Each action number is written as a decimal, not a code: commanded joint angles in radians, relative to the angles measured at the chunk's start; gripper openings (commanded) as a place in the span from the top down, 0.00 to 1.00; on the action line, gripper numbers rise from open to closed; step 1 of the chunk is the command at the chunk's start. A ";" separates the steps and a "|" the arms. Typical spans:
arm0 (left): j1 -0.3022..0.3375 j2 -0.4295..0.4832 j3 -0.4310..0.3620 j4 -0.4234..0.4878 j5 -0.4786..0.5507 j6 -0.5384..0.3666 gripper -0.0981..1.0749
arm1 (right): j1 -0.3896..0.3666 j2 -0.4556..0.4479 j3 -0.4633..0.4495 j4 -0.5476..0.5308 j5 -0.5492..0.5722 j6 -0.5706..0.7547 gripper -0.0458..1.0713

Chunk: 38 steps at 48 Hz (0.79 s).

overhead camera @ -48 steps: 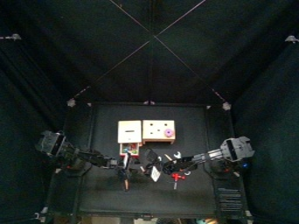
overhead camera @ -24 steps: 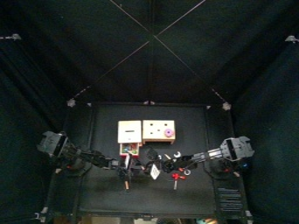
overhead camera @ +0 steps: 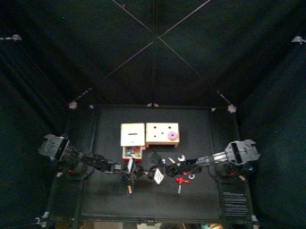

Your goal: Hand over red screw to left hand

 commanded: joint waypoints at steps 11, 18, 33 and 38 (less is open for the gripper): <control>0.003 -0.009 -0.018 -0.002 -0.008 -0.003 0.42 | -0.003 -0.018 -0.012 -0.020 0.006 -0.005 0.05; 0.003 -0.011 -0.017 -0.005 -0.009 -0.003 0.42 | -0.003 -0.028 -0.005 -0.020 0.031 -0.005 0.03; 0.003 -0.015 -0.002 -0.020 -0.009 -0.005 0.42 | 0.003 -0.075 0.054 -0.015 0.086 -0.003 0.03; 0.003 -0.029 0.017 -0.055 -0.011 -0.005 0.42 | 0.015 -0.104 0.074 -0.011 0.104 -0.003 0.03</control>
